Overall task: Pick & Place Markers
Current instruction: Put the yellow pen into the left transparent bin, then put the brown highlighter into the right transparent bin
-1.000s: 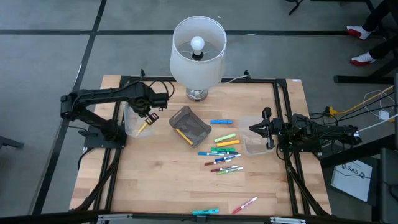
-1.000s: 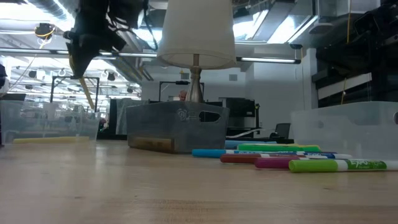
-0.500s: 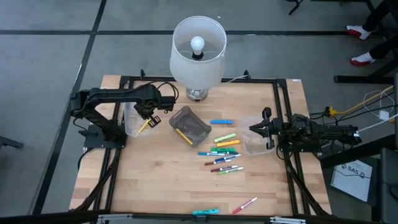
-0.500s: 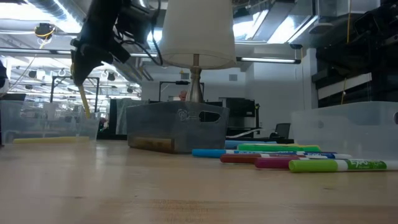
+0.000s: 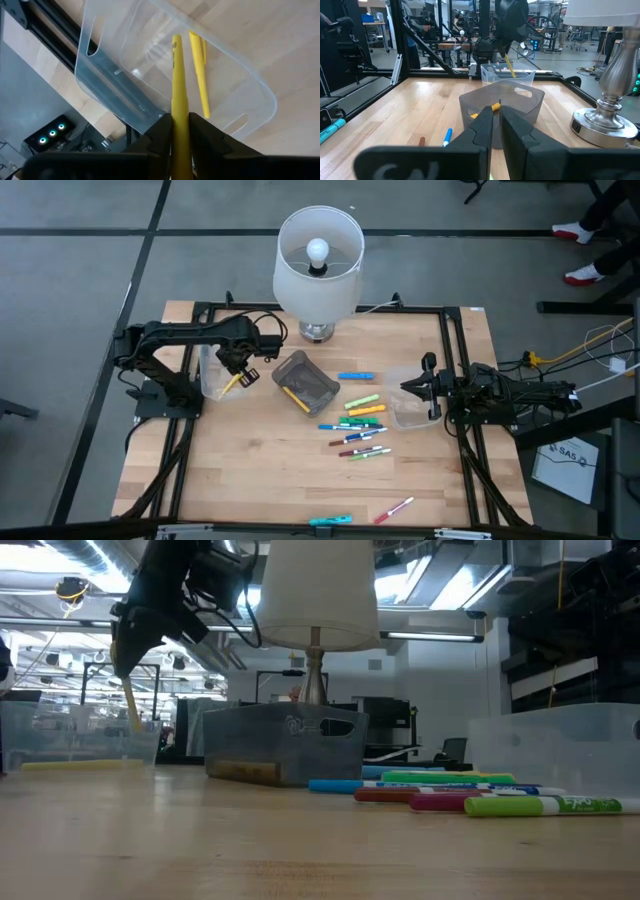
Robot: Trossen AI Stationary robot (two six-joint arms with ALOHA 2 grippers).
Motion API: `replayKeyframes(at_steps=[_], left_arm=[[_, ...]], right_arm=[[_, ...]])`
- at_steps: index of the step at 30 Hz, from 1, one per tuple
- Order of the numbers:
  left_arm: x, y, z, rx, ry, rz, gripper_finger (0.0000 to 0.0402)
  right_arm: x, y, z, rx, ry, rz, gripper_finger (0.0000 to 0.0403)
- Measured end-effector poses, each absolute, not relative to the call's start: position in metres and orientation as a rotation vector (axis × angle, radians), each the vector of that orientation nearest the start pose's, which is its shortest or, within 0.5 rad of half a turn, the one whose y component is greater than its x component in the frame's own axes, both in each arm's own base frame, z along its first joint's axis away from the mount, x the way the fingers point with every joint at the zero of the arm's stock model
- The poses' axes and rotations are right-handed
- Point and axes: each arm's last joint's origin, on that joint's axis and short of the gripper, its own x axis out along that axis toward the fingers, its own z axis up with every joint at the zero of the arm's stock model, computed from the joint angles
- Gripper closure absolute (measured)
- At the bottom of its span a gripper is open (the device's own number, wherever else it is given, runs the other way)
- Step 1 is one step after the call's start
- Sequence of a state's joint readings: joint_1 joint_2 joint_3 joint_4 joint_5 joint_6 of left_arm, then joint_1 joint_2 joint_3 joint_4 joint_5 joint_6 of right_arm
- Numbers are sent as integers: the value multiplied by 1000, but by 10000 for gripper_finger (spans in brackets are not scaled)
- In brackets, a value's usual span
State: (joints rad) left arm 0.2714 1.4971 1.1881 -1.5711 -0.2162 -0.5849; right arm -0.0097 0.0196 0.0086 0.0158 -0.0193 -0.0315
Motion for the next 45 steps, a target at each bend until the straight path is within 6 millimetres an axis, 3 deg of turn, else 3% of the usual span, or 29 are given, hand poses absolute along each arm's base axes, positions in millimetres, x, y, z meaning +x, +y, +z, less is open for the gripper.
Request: replayKeyframes(at_steps=[9, 22, 37, 45], left_arm=[[210, 73, 257, -465, 1743, 898, 335], [187, 79, 230, -328, 1901, 892, 329], [189, 79, 233, -326, 1901, 845, 329], [207, 77, 248, -267, 1766, 775, 329]], right_arm=[[98, 0, 166, -32, -5, 9, 368], [98, 0, 166, -32, -5, 9, 368], [98, 0, 166, -32, -5, 9, 368], [98, 0, 166, -32, -5, 9, 368]])
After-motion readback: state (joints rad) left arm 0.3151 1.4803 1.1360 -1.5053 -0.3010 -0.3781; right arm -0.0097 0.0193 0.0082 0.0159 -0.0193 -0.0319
